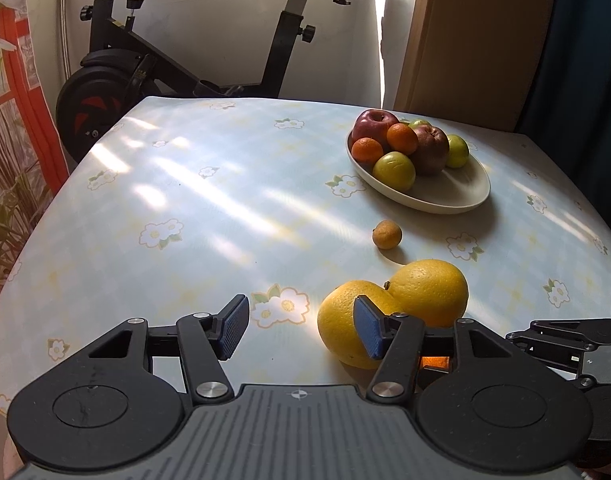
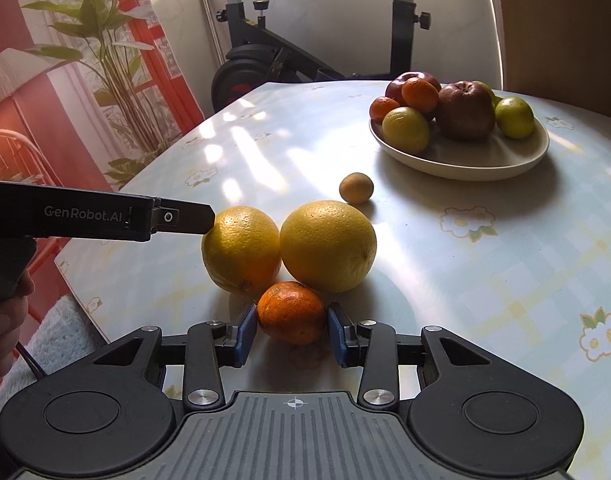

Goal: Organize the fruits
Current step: 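Grasp the tangerine beside the lemons with the right tool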

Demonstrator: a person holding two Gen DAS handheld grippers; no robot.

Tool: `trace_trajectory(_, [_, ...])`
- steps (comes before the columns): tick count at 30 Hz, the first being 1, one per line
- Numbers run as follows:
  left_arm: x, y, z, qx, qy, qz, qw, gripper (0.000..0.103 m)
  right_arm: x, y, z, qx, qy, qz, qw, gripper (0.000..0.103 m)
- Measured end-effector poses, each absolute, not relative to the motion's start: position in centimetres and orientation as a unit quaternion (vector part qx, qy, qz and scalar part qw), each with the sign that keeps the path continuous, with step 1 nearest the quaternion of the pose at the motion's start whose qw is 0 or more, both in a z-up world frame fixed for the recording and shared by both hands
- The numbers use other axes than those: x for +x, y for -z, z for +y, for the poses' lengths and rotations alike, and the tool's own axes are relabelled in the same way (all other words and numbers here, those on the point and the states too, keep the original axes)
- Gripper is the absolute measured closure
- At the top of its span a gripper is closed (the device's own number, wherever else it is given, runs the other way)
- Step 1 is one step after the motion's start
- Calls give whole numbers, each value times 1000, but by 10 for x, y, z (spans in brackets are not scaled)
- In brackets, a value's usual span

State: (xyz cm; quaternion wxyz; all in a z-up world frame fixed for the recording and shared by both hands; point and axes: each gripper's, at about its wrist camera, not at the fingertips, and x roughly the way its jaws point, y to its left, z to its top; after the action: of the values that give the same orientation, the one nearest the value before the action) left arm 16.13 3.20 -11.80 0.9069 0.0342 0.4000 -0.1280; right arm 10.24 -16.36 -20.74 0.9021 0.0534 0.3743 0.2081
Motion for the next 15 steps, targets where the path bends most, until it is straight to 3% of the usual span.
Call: trace_trajectory(15, [159,109,24,50,137,375,915,42,94,182,-177,39,-185,311,931,68])
